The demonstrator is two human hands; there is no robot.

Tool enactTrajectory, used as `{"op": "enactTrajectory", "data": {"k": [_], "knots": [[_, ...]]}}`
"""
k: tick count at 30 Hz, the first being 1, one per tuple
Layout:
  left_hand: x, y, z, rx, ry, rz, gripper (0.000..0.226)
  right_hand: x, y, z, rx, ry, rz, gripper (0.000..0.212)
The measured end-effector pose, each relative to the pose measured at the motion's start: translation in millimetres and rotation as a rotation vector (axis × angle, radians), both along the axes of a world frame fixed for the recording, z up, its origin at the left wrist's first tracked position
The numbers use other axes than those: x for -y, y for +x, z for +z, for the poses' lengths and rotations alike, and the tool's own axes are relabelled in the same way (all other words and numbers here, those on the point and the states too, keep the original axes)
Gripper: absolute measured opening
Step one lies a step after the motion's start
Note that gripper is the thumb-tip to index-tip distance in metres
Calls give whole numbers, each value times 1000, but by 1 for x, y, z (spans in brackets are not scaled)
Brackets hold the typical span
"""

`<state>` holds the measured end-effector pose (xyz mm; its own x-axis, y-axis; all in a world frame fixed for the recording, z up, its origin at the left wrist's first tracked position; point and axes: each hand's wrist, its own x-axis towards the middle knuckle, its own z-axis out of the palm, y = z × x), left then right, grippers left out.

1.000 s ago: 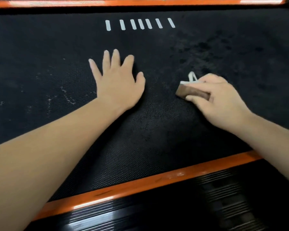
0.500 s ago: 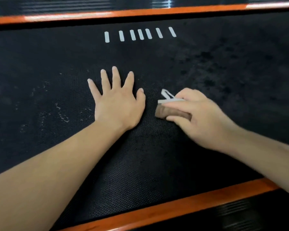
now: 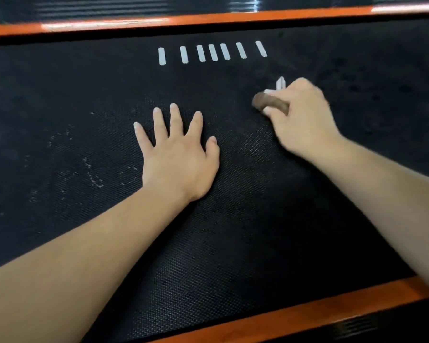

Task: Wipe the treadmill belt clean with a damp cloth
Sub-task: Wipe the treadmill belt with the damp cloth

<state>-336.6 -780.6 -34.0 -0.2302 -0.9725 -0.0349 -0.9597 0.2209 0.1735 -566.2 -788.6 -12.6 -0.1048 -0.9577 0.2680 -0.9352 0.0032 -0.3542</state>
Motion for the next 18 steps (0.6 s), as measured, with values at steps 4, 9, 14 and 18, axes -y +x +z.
{"op": "enactTrajectory", "data": {"k": [4, 9, 14, 18], "knots": [[1, 0, -1, -6, -14, -5, 66, -40, 33, -2, 67, 35, 380, 26], [1, 0, -1, -7, -1, -4, 67, 35, -6, 1, -9, -9, -9, 26], [0, 0, -1, -16, -17, -11, 67, 5, 27, -5, 15, 29, 364, 31], [0, 0, 0, -28, -7, -9, 67, 64, -9, 3, -77, -34, 23, 26]]}}
